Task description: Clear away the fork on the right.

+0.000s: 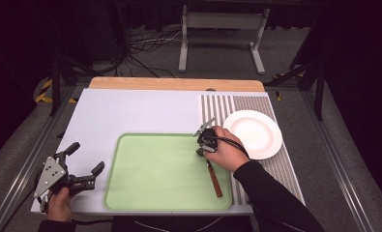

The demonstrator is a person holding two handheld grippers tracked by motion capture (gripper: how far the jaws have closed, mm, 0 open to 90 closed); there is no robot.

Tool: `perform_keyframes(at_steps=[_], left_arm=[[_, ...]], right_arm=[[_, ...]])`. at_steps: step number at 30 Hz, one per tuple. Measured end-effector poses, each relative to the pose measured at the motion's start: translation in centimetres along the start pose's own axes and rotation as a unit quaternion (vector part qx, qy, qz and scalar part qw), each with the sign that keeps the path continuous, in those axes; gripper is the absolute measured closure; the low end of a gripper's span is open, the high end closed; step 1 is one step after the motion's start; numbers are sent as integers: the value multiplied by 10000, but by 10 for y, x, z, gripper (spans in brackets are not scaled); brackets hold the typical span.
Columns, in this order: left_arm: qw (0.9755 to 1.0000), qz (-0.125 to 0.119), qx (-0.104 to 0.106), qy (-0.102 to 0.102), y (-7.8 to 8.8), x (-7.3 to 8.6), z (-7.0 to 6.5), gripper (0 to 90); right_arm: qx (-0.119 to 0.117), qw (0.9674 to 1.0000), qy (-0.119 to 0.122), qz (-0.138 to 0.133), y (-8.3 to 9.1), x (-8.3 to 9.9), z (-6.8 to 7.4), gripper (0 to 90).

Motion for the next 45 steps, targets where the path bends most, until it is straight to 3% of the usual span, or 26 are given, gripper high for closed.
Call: perform_keyframes(at_steps=[33, 35, 39, 45], left_arm=[[10000, 10, -12, 20, -1, 0, 0, 0], [10000, 20, -11, 17, -1, 0, 0, 0], [10000, 21, -12, 27, -1, 1, 0, 0], [10000, 25, -19, 34, -1, 1, 0, 0]], right_arm=[[290, 9988, -405, 22, 13, 19, -26, 889], [269, 9988, -406, -35, 14, 18, -25, 866], [221, 9987, -288, -367, 21, 12, -22, 737], [151, 9951, -191, -958, 41, 5, -17, 477]])
Point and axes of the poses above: each handheld gripper's, and its own axes: y roughly backward along the jaws, x roughly out of its underside, z roughly to its left, the point moved 4 cm from there along -y, roughly forward along the jaws, and after that the axes turned 3 degrees about -x, right-handed, at the moved point
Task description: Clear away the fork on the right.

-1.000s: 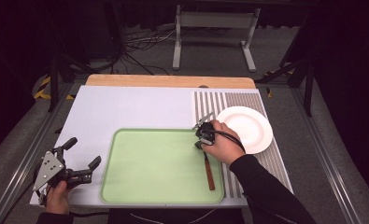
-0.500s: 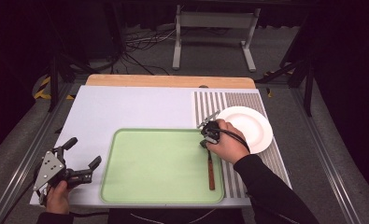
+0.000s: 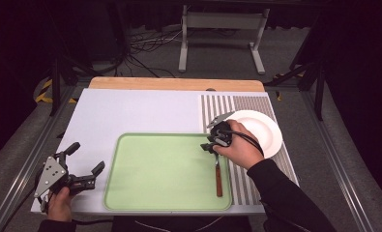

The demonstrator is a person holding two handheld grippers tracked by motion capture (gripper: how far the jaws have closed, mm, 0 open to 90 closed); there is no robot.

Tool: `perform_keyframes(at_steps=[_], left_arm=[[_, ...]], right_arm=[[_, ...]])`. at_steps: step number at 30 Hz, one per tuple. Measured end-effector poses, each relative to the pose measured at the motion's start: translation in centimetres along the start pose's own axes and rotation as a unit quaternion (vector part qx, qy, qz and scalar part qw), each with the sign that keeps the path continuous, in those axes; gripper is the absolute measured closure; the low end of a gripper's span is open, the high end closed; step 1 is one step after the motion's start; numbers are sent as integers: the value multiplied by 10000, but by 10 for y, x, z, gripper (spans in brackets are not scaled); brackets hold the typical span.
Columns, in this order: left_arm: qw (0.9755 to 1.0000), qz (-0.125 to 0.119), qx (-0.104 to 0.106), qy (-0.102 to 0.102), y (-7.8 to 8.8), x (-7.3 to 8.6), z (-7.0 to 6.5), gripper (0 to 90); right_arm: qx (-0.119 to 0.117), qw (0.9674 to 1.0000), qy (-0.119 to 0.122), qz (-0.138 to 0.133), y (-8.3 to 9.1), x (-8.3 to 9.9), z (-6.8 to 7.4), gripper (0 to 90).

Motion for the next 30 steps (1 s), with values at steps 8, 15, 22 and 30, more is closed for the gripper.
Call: perform_keyframes(at_steps=[8, 15, 22, 30], left_arm=[[10000, -4, 3, -14, 0, 0, 0, 0], [10000, -9, 0, -14, 0, 0, 0, 1], [10000, -7, -10, -14, 0, 0, 0, 1], [10000, -10, -15, 0, 0, 0, -1, 1]], right_arm=[[-135, 9966, 300, -761, 28, -5, 5, 243], [-139, 9905, 613, -1220, 55, 1, 10, 176], [-137, 9832, 747, -1657, 79, 14, 8, 145], [-110, 9751, 750, -2085, 96, 32, 2, 126]])
Point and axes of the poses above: each handheld gripper's, and its own axes: y roughly backward along the jaws, x roughly out of its underside, z roughly to its left, the point moved 4 cm from there along -y, roughly forward along the jaws, and after that the axes turned 3 degrees about -x, right-handed, at the moved point
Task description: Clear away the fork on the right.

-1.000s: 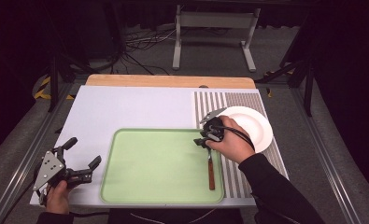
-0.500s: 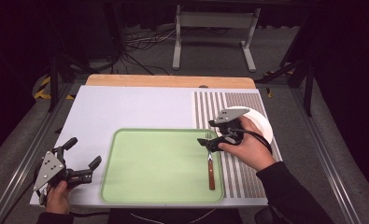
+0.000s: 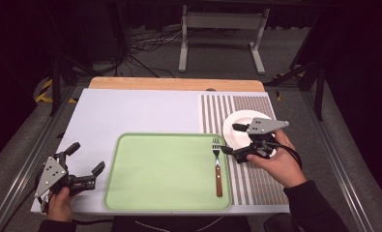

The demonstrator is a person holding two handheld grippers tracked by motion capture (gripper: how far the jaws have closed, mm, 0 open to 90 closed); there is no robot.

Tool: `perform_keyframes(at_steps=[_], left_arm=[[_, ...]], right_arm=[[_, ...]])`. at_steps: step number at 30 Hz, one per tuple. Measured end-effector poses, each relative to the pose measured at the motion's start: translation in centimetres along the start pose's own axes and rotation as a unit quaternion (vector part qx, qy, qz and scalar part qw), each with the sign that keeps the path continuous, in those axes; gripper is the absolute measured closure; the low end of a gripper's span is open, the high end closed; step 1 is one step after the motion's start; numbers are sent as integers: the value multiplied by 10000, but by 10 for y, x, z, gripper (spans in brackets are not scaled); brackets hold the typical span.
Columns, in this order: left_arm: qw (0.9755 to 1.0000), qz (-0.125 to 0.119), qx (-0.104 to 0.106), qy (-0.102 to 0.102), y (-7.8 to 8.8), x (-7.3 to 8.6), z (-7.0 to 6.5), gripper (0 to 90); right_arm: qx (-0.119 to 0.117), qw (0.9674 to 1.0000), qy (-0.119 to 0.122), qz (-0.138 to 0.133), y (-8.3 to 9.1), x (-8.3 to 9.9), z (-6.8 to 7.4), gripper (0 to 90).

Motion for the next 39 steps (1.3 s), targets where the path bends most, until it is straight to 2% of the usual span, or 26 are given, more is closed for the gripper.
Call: perform_keyframes(at_steps=[9, 16, 25, 28, 31, 36, 39], left_arm=[[10000, 0, -13, 1, 0, 0, 0, 0], [10000, 2, -11, 4, 0, 0, 0, 0], [10000, 7, -13, 13, 1, 0, 0, 0], [10000, -6, -18, 16, 1, 1, 1, 0], [10000, -18, -15, 23, 1, 1, 1, 0], [10000, -12, -14, 37, 1, 1, 1, 0], [10000, -12, -15, 36, 1, 1, 1, 0]], right_arm=[[78, 9988, -3, -485, 19, 18, -3, 93], [164, 9959, -49, -893, 35, 36, -7, 78], [296, 9923, -106, -1202, 45, 57, -12, 63], [274, 9905, -109, -1344, 47, 63, -12, 57], [283, 9910, -76, -1305, 47, 69, -13, 57], [352, 9878, -219, -1501, 49, 82, -16, 56], [357, 9879, -278, -1484, 47, 92, -17, 56]])
Point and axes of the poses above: each handheld gripper's, and its own axes: y roughly backward along the jaws, x roughly out of its underside, z roughly to its left, the point moved 4 cm from there along -y, roughly forward along the jaws, and after that the axes turned 3 degrees about -x, right-handed, at the moved point
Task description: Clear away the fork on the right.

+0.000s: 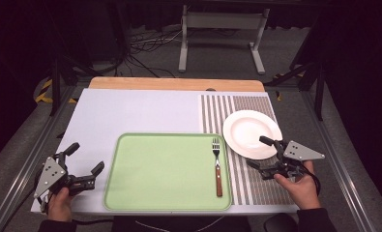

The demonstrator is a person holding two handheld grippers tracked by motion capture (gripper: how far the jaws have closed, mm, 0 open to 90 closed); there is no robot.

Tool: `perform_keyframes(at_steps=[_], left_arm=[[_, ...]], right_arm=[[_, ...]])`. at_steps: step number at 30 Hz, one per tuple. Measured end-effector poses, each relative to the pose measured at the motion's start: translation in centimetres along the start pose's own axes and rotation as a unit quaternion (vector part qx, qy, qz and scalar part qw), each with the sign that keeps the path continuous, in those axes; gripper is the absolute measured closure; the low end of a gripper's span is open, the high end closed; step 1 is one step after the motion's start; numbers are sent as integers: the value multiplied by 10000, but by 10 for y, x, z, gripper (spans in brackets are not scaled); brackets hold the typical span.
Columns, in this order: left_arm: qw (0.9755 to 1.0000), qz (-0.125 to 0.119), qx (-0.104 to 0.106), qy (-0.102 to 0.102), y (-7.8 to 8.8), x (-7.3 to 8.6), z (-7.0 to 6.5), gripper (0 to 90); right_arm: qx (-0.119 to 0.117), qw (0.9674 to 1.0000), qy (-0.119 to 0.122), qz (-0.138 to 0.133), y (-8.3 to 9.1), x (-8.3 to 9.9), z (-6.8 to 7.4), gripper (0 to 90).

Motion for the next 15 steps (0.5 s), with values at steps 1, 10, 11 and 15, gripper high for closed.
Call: perform_keyframes(at_steps=[1, 10, 11, 15], left_arm=[[10000, 0, 0, 0, 0, 0, 0, 0], [10000, -66, 53, 8, 0, -1, 0, 0], [10000, -68, 57, 9, 0, -1, 0, 0], [10000, -57, 69, -20, 0, -1, -1, 0]], right_arm=[[0, 10000, 0, 0, 0, 0, 0, 56], [55, 9999, -83, -74, 3, 20, 0, 56], [57, 9999, -100, -93, 3, 22, 0, 56], [144, 9997, -157, -110, 3, 26, -3, 57]])
Point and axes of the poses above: each handheld gripper's, and its own axes: y roughly backward along the jaws, x roughly out of its underside, z roughly to its left, the point moved 4 cm from there along -y, roughly forward along the jaws, and after that the axes turned 3 degrees about -x, right-handed, at the moved point
